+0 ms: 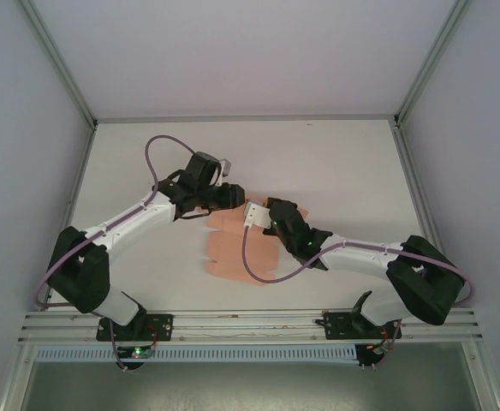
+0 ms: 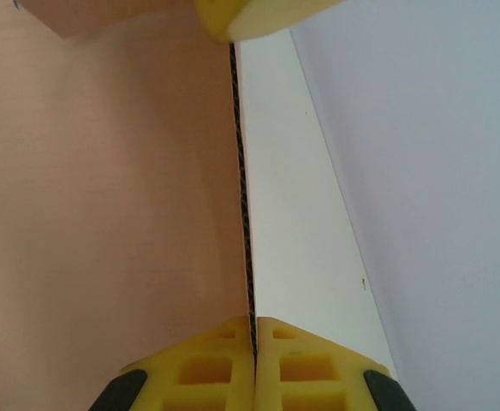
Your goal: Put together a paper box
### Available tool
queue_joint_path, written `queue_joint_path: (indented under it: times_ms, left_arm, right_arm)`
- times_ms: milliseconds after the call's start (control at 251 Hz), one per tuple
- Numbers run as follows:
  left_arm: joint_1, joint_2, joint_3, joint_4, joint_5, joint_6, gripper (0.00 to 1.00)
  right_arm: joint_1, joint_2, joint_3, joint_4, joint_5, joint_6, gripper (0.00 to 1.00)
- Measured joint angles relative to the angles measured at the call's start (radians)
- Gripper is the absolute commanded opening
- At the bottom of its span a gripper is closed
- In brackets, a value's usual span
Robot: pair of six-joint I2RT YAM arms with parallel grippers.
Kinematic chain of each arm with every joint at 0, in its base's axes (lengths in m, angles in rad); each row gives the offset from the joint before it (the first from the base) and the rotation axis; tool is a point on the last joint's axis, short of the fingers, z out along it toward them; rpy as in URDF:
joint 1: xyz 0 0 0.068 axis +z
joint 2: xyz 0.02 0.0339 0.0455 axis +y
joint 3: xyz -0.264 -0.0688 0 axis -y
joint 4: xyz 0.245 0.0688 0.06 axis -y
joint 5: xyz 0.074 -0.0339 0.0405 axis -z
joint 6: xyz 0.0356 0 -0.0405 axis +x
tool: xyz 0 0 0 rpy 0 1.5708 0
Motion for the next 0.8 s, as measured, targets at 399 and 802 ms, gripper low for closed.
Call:
queue_joint_path:
  times_ms: [399, 802]
  left_arm:
    - [-0.037, 0.031, -0.001, 0.066, -0.029, -0.108, 0.15]
    - [-0.048, -0.219, -0.151, -0.016, -0.293, -0.055, 1.0]
  right_arm:
    - [0.0, -0.013, -0.042, 0.002, 0.001, 0.001, 0.0]
    - [-0.024, -0.081, -0.059, 0.017, -0.035, 0.023, 0.0]
